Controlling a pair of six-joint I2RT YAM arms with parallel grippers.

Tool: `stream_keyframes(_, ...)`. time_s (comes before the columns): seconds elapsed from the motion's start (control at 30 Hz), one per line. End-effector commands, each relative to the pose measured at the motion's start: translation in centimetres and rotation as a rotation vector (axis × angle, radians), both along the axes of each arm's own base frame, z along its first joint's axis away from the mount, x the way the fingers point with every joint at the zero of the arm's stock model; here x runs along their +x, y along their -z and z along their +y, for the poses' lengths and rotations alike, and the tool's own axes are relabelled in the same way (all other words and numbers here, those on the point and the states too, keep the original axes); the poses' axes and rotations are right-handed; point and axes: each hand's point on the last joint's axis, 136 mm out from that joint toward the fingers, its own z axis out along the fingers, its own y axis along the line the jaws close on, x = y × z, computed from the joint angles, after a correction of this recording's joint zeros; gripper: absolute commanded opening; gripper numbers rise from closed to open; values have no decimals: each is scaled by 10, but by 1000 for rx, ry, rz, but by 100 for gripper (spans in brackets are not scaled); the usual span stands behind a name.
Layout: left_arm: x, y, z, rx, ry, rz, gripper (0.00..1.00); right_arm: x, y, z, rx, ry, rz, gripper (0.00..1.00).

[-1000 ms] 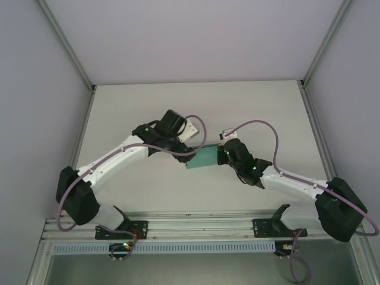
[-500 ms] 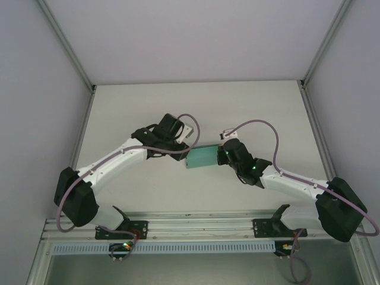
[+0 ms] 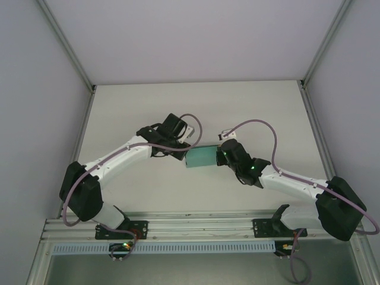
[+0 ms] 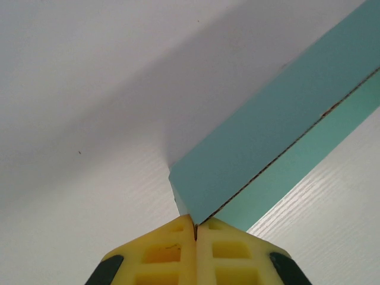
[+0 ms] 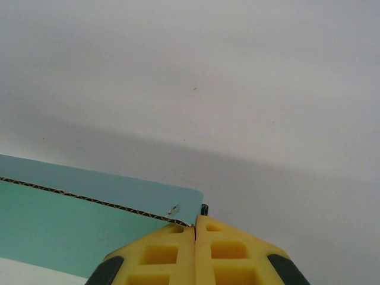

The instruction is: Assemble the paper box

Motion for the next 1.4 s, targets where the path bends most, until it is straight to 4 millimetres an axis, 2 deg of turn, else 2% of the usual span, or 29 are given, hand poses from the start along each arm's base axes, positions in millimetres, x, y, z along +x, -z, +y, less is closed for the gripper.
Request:
stream_keyframes(0.0,0,-6,-13,-50,-1,30,0,-17,27,-12,-107,26,87,0)
stream_keyframes(0.2,-7,-13,-12,-115,-51,107,0,-20,32,-6,-136,32,78,0)
stream_keyframes(0.4,-7,-18,-3,-225,-158,284,0,-20,28,-4,-214,27,50,0)
stream_keyframes(0.6,-12,-16,-11,-317,-233,491,0,-23,23,1,-202,9,37,0)
stream_keyframes(0.9,-11,0,-12,-303,-287,586,0,-26,27,3,-204,4,52,0)
stream_keyframes(1.13,-7,-13,-13,-324,-297,634,0,-28,30,5,-206,-6,66,0)
stream_keyframes(1.37,-9,-3,-8,-286,-313,676,0,-27,34,6,-223,-19,72,0)
